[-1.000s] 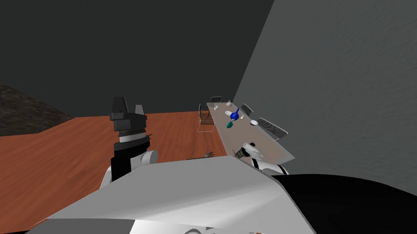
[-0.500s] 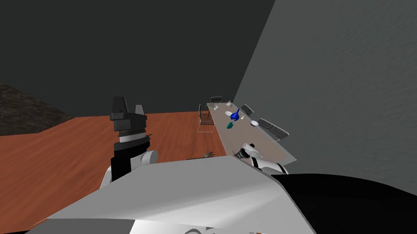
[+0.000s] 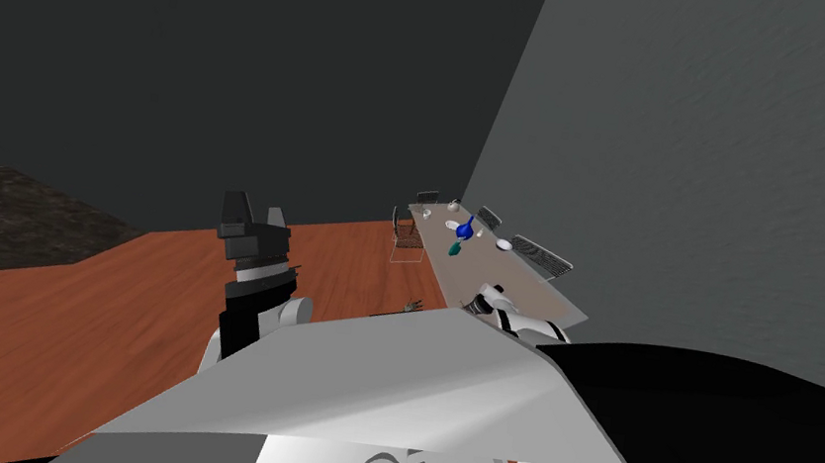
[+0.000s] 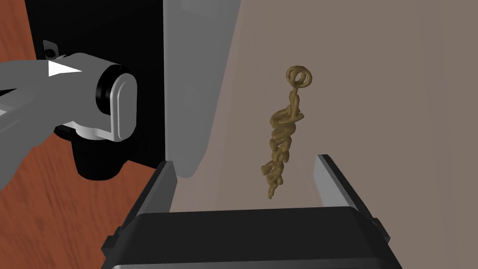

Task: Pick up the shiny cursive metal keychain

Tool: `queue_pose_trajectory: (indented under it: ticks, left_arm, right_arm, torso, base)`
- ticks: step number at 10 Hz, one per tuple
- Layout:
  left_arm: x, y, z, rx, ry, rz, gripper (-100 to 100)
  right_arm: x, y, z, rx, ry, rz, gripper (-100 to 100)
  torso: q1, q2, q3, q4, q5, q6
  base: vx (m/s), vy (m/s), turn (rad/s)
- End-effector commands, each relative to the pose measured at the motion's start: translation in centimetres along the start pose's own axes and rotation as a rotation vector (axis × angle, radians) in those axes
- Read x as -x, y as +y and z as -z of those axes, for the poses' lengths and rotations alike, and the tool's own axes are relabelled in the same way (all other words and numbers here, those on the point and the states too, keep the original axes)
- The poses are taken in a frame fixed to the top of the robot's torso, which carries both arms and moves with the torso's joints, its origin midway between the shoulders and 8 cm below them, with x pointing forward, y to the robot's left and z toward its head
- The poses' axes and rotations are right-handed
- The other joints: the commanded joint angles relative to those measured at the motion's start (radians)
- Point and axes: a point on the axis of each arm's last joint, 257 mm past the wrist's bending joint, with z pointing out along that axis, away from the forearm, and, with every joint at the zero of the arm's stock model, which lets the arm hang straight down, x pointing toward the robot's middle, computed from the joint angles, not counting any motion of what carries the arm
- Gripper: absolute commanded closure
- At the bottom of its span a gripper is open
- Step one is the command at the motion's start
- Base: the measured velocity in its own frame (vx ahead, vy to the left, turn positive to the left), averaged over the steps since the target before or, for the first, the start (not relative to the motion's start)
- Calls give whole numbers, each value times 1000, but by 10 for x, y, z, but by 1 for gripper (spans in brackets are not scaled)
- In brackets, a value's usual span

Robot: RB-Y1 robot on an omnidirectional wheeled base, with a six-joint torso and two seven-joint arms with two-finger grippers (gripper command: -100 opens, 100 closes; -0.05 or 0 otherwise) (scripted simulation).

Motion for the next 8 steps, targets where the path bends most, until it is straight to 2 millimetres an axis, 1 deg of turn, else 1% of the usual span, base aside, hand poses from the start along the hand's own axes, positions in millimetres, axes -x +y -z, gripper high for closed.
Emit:
queue_pose_trajectory:
  ticks: [1,2,3,4,5,6,7,8]
  left_arm:
    - [0,0,0,0,0,0,0]
    - [0,0,0,0,0,0,0]
    - [0,0,0,0,0,0,0]
    - [0,0,0,0,0,0,0]
    - [0,0,0,0,0,0,0]
    - [0,0,0,0,0,0,0]
    - [0,0,0,0,0,0,0]
    - [0,0,0,0,0,0,0]
  right_arm:
    - [3,-10,-2,-34,-7,-28,-100]
    - [3,-10,-2,-34,-7,-28,-100]
    - [5,-17,-4,-59,-12,-48,-100]
    - [5,-17,-4,-59,-12,-48,-100]
    - [6,-22,-4,-75,-16,-62,-100]
    - [6,-24,-5,-83,-17,-68,-100]
    - [6,-22,-4,-77,-16,-63,-100]
    - [6,-22,-4,-78,-17,-64,0]
  torso:
    - [0,0,0,0,0,0]
    - [0,0,0,0,0,0]
    - [0,0,0,0,0,0]
    - [0,0,0,0,0,0]
    - [-1,0,0,0,0,0]
    - [-5,-2,-1,0,-1,0]
    - [-9,-7,-4,-1,-2,0]
    - [-5,-4,-2,-1,-1,0]
  base:
    - [17,-18,11]
    - [25,-9,-10]
    - [19,-13,1]
    - [18,-26,28]
    - [59,-95,-36]
    - [148,-154,-78]
    - [71,-66,0]
    - [11,-12,5]
